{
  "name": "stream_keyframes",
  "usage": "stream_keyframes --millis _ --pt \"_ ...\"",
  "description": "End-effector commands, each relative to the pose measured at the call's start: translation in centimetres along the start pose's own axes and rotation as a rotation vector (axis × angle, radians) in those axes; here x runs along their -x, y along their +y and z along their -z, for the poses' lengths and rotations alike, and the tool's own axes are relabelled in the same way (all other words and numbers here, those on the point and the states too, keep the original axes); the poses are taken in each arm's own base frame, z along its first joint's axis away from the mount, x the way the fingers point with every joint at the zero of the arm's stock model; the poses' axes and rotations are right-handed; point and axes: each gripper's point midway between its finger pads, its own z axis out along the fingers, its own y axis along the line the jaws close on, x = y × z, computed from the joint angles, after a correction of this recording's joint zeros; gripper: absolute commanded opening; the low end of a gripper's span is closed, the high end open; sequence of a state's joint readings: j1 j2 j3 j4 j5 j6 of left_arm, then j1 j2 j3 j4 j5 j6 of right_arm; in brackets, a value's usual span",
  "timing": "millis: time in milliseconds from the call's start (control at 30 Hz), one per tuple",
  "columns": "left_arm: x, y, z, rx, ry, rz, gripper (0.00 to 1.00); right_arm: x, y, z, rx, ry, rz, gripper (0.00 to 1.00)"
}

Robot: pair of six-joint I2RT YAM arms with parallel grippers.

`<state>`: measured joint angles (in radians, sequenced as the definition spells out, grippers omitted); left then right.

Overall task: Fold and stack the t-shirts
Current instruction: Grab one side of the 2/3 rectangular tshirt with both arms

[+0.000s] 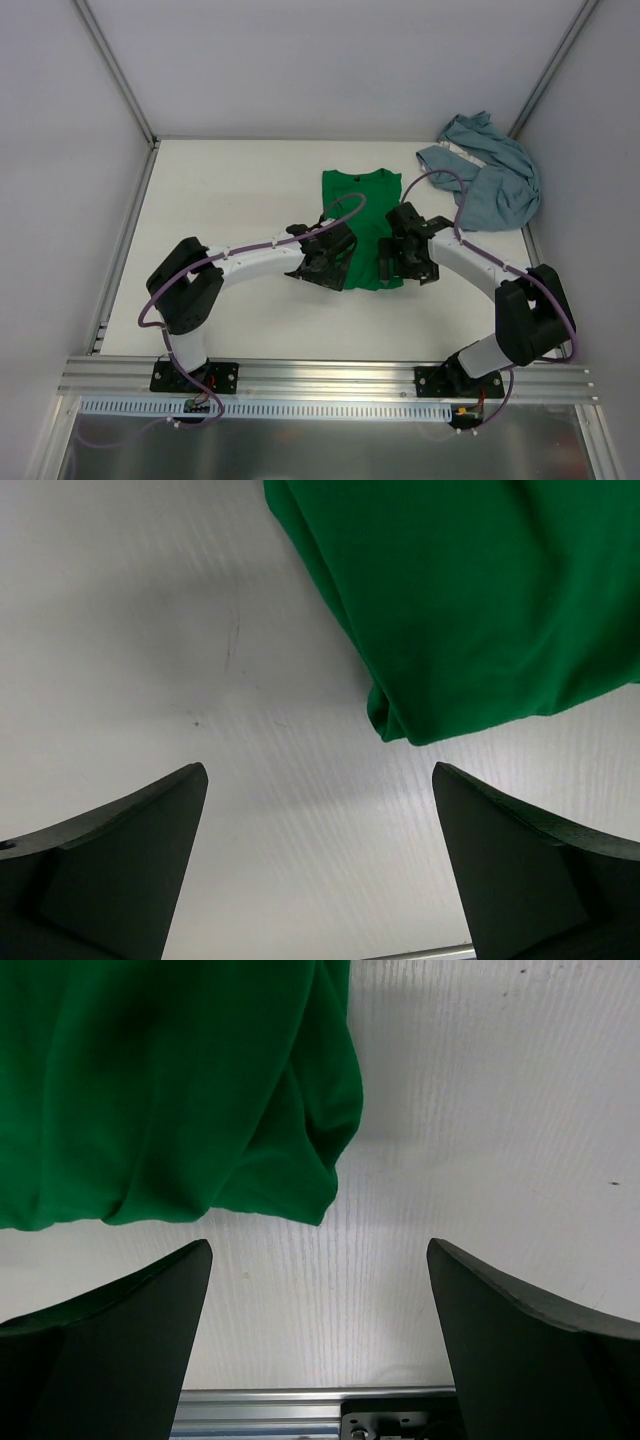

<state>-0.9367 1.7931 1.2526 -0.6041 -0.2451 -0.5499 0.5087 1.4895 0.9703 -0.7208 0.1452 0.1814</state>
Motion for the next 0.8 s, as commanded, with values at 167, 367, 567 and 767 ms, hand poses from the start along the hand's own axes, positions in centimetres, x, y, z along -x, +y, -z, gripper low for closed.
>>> stream_keyframes --millis 167,367,567,767 --pt "1.5 -1.5 0.6 -0.047 -0.071 0.146 0.99 0.7 0.8 -0.2 0.028 -0.028 -0.023 0.94" --pt "1.5 -2.1 0.2 -0.057 -0.074 0.257 0.99 1.0 0.9 0.1 0.035 -0.044 -0.033 0.94" --pt "1.6 -2.5 -0.3 -0.042 -0.089 0.301 0.99 1.5 1.0 -0.1 0.044 -0.066 -0.058 0.91" --pt "1.3 -2.6 -1.2 -0.024 -0.08 0.302 0.99 1.2 1.3 -1.1 0.062 -0.061 -0.08 0.89"
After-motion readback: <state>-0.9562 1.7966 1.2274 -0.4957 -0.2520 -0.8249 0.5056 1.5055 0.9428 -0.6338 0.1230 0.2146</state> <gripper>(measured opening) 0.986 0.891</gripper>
